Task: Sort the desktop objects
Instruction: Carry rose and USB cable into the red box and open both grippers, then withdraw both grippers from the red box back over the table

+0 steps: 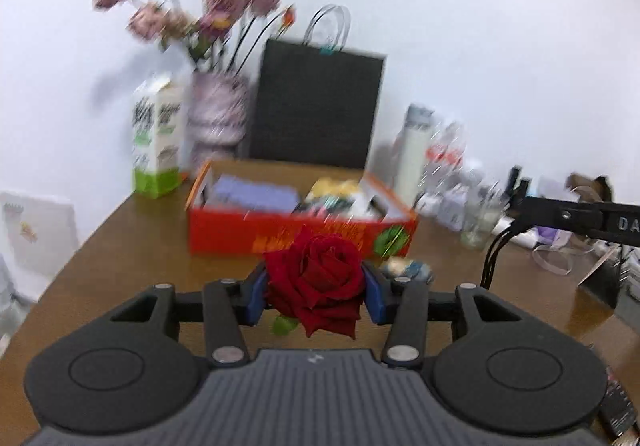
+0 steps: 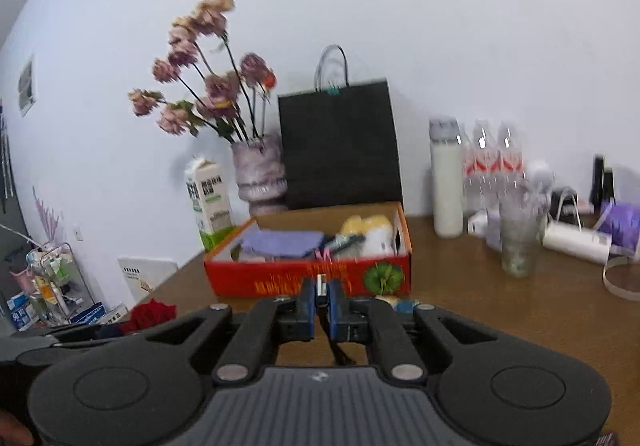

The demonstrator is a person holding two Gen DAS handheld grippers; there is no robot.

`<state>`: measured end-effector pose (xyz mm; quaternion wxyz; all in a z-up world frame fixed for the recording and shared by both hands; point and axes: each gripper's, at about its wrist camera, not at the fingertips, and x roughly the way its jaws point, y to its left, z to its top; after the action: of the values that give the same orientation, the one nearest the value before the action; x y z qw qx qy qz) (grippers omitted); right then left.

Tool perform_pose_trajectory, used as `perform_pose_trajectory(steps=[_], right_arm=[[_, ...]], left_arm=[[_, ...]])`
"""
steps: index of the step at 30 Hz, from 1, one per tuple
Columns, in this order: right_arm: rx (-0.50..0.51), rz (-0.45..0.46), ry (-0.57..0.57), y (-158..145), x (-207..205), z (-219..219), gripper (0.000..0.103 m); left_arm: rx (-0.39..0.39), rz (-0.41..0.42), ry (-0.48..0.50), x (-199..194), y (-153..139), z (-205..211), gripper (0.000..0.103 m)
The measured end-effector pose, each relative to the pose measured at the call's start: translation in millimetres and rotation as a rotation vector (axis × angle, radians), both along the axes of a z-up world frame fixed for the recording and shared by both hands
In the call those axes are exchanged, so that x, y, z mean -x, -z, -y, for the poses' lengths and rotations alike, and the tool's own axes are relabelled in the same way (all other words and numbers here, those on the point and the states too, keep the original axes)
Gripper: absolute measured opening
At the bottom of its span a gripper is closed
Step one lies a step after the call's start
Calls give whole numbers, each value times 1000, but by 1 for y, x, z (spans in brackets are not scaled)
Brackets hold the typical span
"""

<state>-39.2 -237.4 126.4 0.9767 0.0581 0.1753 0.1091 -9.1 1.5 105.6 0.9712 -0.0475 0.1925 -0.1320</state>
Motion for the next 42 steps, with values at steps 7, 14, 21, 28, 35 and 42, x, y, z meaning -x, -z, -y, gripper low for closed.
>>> perform_pose_trajectory(steps=[7, 14, 21, 28, 35, 42], right_arm=[[125, 121, -23, -53, -18, -18, 6], [123, 103, -98, -94, -99, -30, 6], [14, -4, -160, -106, -213, -38, 6], [-34, -430, -107, -8, -352, -17, 6], [112, -525, 32, 43, -418, -22, 47], [296, -353, 127, 16, -393, -21, 79]], left_arm=[[46, -6, 29, -63, -28, -12, 47], [-12, -56, 23, -158, -39, -11, 48], [-35, -222, -1, -262, -14, -10, 47], [-104, -350, 73, -300, 35, 19, 49], [-56, -309, -24, -328, 25, 18, 70], [-52, -226, -2, -303, -9, 9, 90]])
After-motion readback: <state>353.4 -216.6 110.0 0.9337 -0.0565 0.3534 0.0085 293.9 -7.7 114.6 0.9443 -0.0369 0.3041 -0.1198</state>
